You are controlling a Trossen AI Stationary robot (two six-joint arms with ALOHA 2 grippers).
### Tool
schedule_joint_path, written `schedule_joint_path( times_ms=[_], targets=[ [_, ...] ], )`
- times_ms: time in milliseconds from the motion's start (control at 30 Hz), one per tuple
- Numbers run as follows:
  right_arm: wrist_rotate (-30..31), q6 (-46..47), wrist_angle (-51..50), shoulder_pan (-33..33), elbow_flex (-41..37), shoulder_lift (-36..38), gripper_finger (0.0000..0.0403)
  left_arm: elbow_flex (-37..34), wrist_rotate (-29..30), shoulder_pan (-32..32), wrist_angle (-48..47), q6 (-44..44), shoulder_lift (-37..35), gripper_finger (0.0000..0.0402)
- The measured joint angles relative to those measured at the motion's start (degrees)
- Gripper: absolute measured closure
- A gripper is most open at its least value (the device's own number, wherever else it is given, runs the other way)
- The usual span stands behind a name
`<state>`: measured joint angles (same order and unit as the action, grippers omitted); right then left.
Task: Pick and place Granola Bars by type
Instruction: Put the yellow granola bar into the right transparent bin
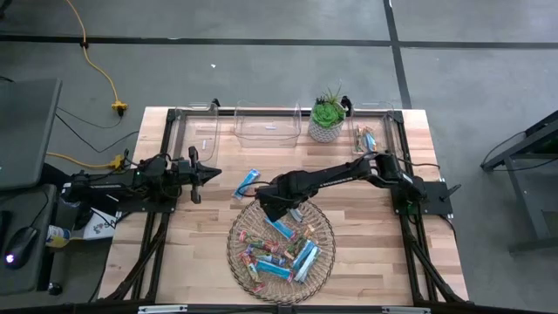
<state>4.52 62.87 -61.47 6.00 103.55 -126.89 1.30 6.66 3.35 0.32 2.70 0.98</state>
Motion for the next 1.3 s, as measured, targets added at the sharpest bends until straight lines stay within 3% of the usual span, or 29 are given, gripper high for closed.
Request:
schedule_joint_path(
  times_ms=[1300],
  targets=[
    [-2.6, -3.5, 2.5, -2.8, -2.2, 0.0, 0.0183, 0.0, 0.0, 0.0, 0.0, 0.0, 0.0, 0.0399]
  ],
)
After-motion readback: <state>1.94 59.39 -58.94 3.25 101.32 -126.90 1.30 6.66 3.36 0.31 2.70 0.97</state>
